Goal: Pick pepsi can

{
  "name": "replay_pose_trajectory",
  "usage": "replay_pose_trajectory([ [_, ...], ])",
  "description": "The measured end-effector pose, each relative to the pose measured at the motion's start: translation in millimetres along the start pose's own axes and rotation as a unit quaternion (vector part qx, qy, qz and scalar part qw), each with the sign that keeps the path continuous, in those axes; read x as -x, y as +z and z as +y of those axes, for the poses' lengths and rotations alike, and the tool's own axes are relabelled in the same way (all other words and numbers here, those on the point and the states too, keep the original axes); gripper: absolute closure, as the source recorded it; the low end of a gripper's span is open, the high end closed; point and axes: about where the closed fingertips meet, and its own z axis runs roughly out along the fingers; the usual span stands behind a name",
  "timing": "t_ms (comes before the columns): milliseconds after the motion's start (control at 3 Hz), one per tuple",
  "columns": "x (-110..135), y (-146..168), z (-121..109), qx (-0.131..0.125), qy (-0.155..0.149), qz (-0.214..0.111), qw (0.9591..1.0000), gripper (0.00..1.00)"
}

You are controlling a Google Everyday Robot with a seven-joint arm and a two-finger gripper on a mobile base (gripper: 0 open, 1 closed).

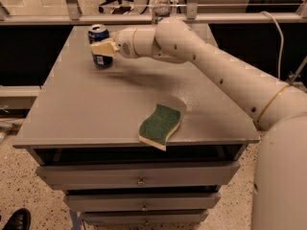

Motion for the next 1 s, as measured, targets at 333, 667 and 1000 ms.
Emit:
replay_pose_trajectory([
  [333, 1, -56, -8, -0.020, 0.008, -0.018, 0.9996, 1.00],
  [667, 2, -123, -12, -0.037, 0.014, -0.043, 0.9983, 1.00],
  [1000, 2, -178, -23, -0.062, 0.022, -0.055, 0.9963, 1.00],
])
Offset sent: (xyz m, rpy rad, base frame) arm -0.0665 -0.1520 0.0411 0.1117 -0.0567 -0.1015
